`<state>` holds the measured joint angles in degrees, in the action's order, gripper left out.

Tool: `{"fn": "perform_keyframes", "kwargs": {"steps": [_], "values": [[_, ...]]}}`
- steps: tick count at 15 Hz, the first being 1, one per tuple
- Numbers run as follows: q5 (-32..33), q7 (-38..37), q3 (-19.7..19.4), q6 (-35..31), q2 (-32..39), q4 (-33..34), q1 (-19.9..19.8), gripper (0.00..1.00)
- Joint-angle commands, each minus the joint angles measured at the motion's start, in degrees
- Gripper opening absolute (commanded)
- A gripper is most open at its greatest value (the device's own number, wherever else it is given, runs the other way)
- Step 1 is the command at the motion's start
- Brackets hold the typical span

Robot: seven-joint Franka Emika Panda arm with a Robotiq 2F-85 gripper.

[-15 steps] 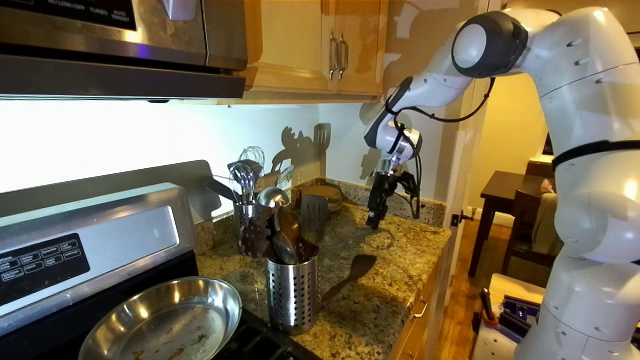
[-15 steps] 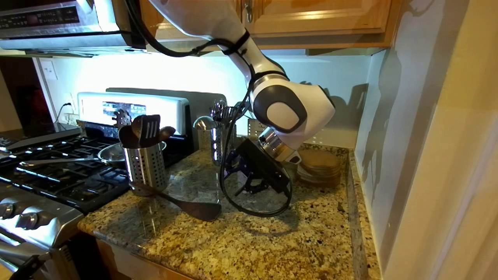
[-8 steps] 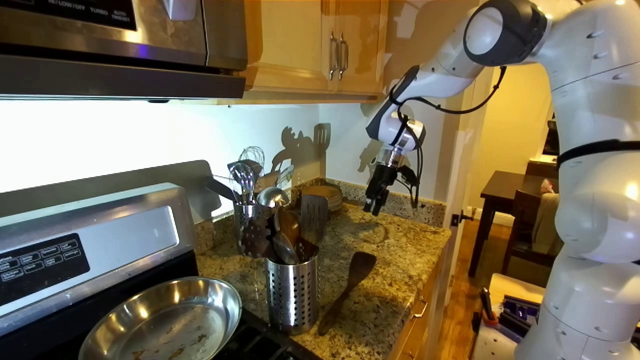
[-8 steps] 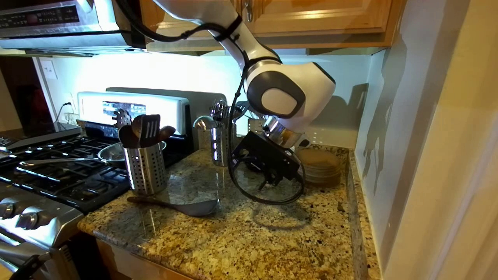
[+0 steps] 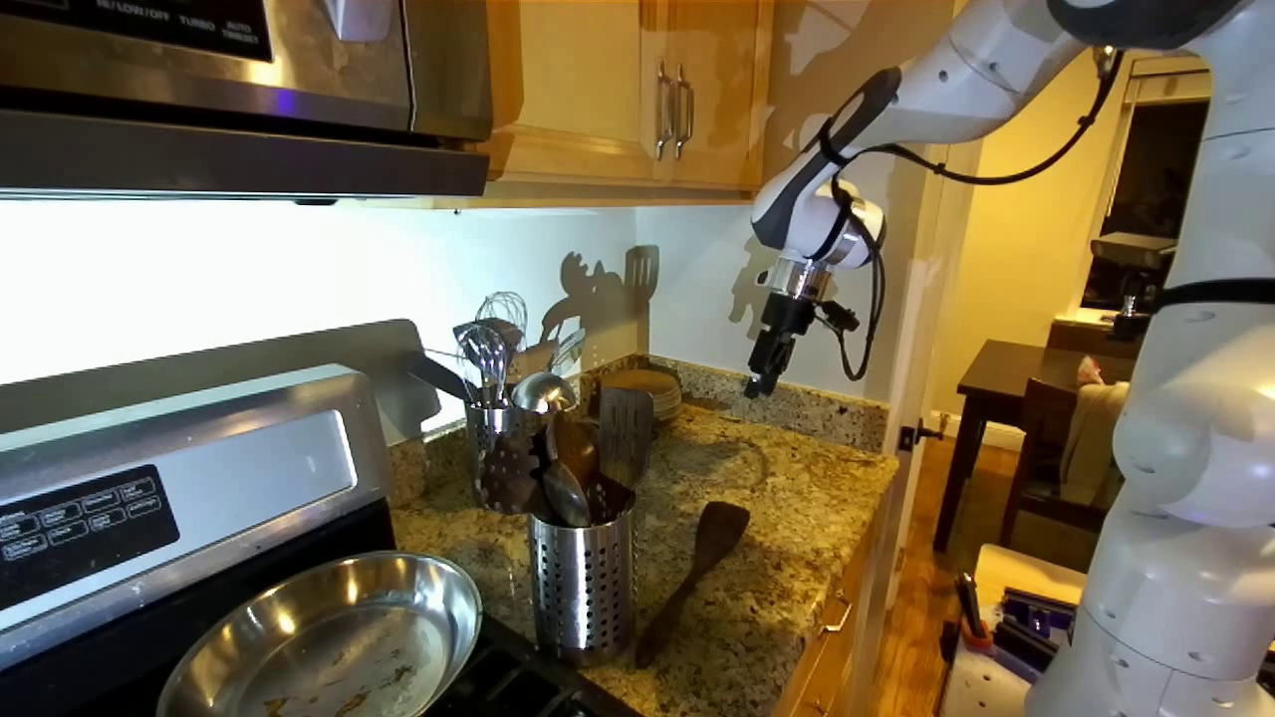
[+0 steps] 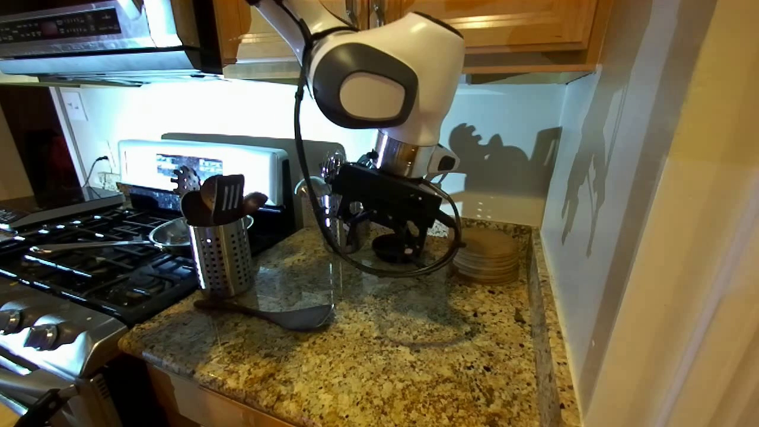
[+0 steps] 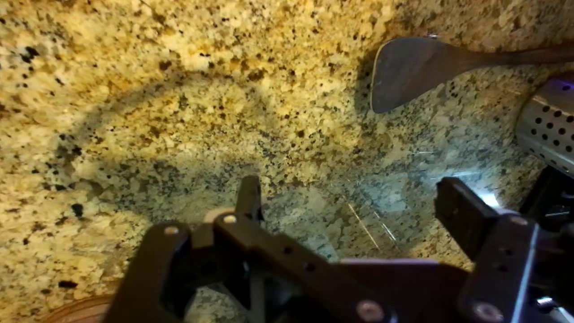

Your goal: Remove the spatula from the rack and put it on the counter

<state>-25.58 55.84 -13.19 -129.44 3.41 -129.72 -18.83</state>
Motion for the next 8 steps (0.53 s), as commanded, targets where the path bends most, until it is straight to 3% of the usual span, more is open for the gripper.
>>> {"fn": "perform_keyframes", "kwargs": {"steps": [1, 5, 6, 8], "values": [[4.2, -3.8, -0.1, -5.9, -8.4, -8.1, 2.1, 1.00], [8.0, -8.1, -0.2, -9.0, -11.7, -11.7, 3.5, 1.00], [5.7, -4.8, -1.2, -6.1, -8.2, -7.7, 3.7, 1.00], [6.5, -6.0, -1.3, -7.0, -9.3, -9.1, 4.2, 1.00]]}}
